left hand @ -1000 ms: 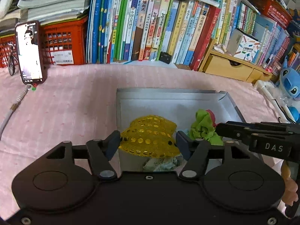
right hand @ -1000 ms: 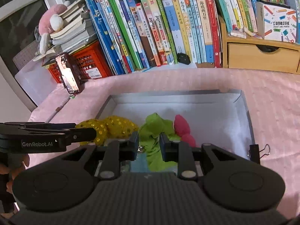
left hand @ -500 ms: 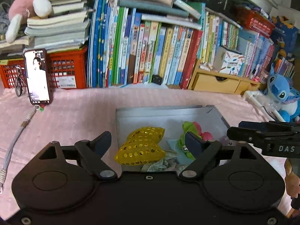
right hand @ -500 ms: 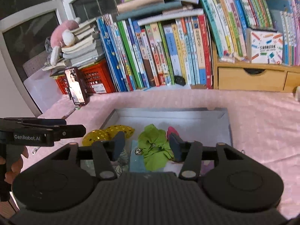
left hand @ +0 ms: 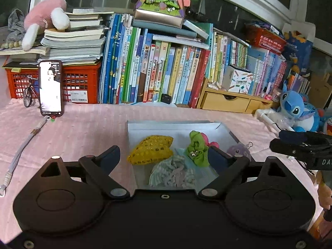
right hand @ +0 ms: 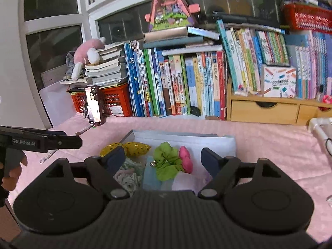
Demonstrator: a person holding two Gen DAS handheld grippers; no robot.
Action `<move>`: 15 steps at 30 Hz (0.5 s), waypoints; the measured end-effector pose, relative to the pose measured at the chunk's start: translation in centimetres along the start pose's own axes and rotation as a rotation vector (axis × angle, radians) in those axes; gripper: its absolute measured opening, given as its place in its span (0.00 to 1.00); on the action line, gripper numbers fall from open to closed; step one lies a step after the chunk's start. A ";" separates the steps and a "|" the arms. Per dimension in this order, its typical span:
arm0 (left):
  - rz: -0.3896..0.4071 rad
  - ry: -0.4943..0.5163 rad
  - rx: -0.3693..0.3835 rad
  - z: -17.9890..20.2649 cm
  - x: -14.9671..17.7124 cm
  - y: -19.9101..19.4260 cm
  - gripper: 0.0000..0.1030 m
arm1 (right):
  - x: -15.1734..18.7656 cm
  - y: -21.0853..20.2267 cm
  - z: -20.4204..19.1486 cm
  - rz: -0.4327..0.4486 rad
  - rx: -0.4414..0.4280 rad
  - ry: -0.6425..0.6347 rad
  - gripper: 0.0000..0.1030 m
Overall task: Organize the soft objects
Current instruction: 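Move both open tools back toward the blue floral cloth and white foam block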
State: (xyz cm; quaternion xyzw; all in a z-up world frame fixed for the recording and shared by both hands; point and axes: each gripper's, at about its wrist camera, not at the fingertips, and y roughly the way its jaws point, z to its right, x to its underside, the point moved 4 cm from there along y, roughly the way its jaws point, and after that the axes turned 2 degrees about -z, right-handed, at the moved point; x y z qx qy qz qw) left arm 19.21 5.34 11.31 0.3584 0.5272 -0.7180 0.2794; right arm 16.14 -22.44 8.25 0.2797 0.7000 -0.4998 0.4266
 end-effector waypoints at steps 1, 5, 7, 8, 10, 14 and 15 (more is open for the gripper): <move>0.010 0.000 0.000 -0.1 0.4 -0.5 0.90 | 0.3 -0.5 0.1 0.010 0.007 -0.006 0.88; 0.051 0.010 -0.015 -0.6 1.8 -2.4 0.91 | 1.4 -2.2 0.4 0.047 0.032 -0.022 0.97; 0.063 0.014 -0.029 -1.0 2.5 -3.2 0.91 | 2.1 -2.9 0.4 0.054 0.047 -0.038 0.98; 0.068 0.016 -0.035 -1.2 2.9 -3.6 0.91 | 2.5 -3.2 0.5 0.056 0.055 -0.047 0.99; 0.076 0.016 -0.043 -1.6 3.6 -4.3 0.92 | 3.3 -3.7 0.5 0.060 0.076 -0.061 1.00; 0.090 0.011 -0.055 -2.3 5.0 -5.4 0.93 | 4.6 -4.4 0.8 0.062 0.113 -0.070 1.00; 0.091 0.015 -0.056 -2.5 5.1 -5.4 0.93 | 4.9 -4.6 0.9 0.065 0.123 -0.072 1.00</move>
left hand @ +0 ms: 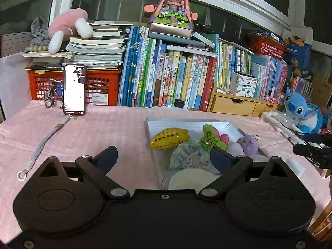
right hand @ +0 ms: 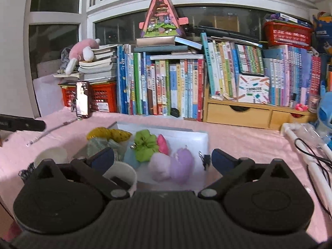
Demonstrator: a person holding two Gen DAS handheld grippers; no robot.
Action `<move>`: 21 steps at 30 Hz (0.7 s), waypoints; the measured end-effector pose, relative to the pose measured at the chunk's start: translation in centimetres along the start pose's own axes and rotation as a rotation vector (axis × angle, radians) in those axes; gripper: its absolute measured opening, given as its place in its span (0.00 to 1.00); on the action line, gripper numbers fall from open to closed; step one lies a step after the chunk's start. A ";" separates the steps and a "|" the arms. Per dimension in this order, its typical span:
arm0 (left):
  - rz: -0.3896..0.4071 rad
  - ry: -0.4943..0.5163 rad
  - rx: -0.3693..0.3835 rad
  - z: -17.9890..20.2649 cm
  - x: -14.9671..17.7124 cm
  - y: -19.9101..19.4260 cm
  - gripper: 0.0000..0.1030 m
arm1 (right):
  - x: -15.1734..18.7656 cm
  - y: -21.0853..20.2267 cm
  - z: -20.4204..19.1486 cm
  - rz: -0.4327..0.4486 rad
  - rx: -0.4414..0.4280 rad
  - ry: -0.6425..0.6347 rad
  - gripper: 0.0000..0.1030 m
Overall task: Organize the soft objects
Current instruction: 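Move both open tools back toward the blue floral cloth and white foam block, then grasp the blue floral cloth with the left tool while the right tool grasps the white foam block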
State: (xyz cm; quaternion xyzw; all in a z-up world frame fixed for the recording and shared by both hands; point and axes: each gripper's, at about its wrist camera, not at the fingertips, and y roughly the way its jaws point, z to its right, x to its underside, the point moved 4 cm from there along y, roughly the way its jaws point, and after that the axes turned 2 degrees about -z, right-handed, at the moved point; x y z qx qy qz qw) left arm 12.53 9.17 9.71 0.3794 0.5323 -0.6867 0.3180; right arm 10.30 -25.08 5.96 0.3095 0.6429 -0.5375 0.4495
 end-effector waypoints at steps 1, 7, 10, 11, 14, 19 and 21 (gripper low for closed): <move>0.002 0.005 -0.005 -0.1 0.4 -0.2 0.93 | 0.3 -0.2 0.1 0.003 0.010 -0.004 1.00; 0.009 0.013 -0.048 -1.3 2.0 -0.8 0.95 | 1.9 -0.7 0.9 0.013 0.062 -0.007 1.00; 0.025 0.002 -0.084 -2.0 2.7 -1.0 0.95 | 2.7 -0.8 1.3 0.008 0.090 -0.008 1.00; 0.027 0.000 -0.098 -2.3 3.0 -1.0 0.95 | 3.0 -0.8 1.4 0.006 0.099 -0.007 1.00; 0.020 -0.007 -0.117 -3.0 3.6 -1.0 0.95 | 3.7 -0.8 1.8 -0.004 0.125 -0.004 1.00; 0.013 -0.007 -0.142 -3.4 4.7 -1.0 0.95 | 4.9 -0.7 2.4 -0.017 0.165 0.001 1.00; 0.011 -0.004 -0.164 -3.5 5.1 -0.9 0.95 | 5.3 -0.7 2.6 -0.021 0.178 0.009 1.00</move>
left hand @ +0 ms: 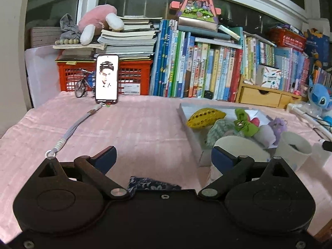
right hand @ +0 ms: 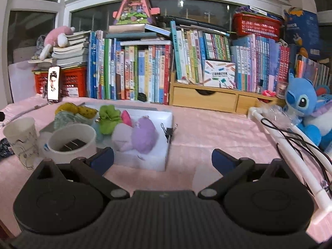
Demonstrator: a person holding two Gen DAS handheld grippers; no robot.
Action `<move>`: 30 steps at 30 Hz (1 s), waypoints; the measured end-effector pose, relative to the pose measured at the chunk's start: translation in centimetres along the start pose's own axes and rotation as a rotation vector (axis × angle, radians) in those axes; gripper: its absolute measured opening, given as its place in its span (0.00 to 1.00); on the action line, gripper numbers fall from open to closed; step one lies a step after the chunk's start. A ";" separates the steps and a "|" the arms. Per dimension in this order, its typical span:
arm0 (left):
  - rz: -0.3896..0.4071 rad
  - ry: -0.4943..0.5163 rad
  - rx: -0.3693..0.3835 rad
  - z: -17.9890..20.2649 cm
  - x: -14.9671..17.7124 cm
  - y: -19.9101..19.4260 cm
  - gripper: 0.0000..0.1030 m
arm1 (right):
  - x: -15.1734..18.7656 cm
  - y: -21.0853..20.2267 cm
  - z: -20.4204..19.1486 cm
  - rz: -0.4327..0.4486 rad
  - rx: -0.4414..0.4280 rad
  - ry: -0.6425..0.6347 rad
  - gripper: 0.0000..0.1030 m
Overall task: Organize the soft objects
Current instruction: 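Grasp the blue floral cloth with the left tool while the right tool grasps the white foam block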
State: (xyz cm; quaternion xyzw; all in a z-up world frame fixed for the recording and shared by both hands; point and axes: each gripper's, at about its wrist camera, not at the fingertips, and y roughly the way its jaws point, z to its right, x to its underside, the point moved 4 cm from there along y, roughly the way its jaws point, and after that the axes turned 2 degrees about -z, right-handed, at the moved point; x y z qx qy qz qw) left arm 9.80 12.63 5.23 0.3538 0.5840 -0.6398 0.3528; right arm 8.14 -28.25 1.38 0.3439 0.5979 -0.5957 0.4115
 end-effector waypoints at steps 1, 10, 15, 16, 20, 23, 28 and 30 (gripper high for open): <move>-0.001 -0.001 -0.016 -0.1 0.2 0.1 0.95 | 0.2 0.0 0.2 -0.002 0.004 0.006 1.00; -0.011 -0.016 -0.065 -0.5 1.9 0.6 0.95 | 1.8 0.1 1.5 -0.023 0.066 0.039 1.00; -0.040 -0.012 -0.067 -0.6 2.9 0.8 0.95 | 2.7 0.5 1.7 -0.036 0.109 0.007 1.00; -0.045 -0.008 -0.067 -0.5 3.1 0.8 0.95 | 2.8 0.5 1.7 -0.035 0.119 0.001 1.00; -0.067 0.003 -0.060 -0.3 3.7 1.1 0.95 | 3.2 0.7 1.7 -0.031 0.151 -0.017 1.00; -0.078 0.014 -0.051 0.0 4.1 1.2 0.95 | 3.3 1.0 1.8 -0.032 0.162 -0.018 1.00; -0.094 0.025 -0.049 0.3 4.7 1.7 0.95 | 3.4 1.6 2.1 -0.041 0.178 -0.009 1.00; -0.104 0.022 -0.046 0.3 4.9 1.9 0.94 | 3.5 1.8 2.3 -0.045 0.180 -0.001 1.00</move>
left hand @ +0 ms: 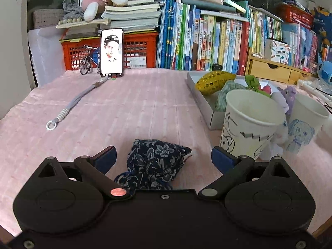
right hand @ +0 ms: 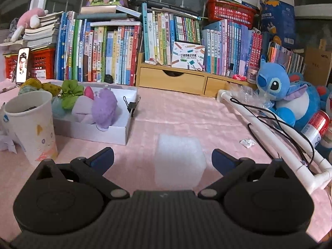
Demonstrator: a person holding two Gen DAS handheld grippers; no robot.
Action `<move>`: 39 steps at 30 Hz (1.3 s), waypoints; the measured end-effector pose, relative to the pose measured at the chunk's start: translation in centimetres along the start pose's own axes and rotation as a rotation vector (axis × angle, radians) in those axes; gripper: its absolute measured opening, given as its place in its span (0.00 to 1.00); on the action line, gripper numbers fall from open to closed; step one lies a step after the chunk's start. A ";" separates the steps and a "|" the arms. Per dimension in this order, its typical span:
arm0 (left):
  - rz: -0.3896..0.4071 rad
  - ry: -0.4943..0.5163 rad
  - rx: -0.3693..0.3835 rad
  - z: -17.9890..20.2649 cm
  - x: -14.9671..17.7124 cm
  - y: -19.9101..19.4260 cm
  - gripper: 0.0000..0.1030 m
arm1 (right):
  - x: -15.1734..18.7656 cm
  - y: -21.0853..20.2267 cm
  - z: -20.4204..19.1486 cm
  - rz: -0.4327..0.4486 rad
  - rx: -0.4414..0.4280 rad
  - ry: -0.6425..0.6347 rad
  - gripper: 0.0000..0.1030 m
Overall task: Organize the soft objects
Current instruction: 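Grasp the blue floral cloth with the left tool while the right tool grasps the white foam block, then lift and carry the blue cloth and foam block over the white tray with both tools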
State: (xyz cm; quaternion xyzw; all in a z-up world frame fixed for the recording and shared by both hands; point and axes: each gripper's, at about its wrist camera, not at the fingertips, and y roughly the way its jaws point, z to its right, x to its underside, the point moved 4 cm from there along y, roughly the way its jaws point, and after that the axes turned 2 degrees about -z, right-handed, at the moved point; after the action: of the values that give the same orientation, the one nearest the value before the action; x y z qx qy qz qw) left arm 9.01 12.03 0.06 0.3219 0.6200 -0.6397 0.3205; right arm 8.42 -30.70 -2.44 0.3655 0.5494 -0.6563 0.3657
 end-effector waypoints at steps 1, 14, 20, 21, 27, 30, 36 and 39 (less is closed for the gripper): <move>-0.005 -0.002 0.002 0.0 0.1 0.1 0.94 | 0.0 0.1 0.1 -0.002 0.000 0.005 1.00; -0.058 -0.053 0.021 -0.8 0.6 1.1 0.65 | 0.5 0.5 1.1 -0.020 -0.014 0.076 0.95; -0.063 -0.062 -0.004 -1.4 0.4 1.1 0.46 | 0.5 1.0 1.3 -0.032 -0.009 0.079 0.87; -0.064 -0.063 -0.003 -1.5 0.4 1.1 0.46 | 0.5 1.0 1.3 -0.034 -0.009 0.081 0.86; -0.061 -0.044 -0.017 -1.3 0.4 1.2 0.43 | 0.6 1.5 1.4 -0.048 -0.001 0.093 0.70; -0.062 -0.050 -0.013 -1.3 0.3 1.2 0.42 | 0.6 1.5 1.5 -0.047 0.019 0.098 0.57; -0.048 -0.058 -0.003 -1.3 -0.8 0.8 0.40 | -0.3 0.7 1.8 -0.014 0.005 0.115 0.56; -0.033 -0.067 0.005 -1.3 -1.8 0.6 0.40 | -1.3 0.4 1.8 0.001 -0.009 0.122 0.56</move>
State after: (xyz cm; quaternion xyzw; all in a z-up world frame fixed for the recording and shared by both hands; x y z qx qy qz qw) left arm 10.53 13.33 1.13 0.2909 0.6127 -0.6568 0.3296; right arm 9.20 -32.43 -1.28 0.4034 0.5734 -0.6303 0.3334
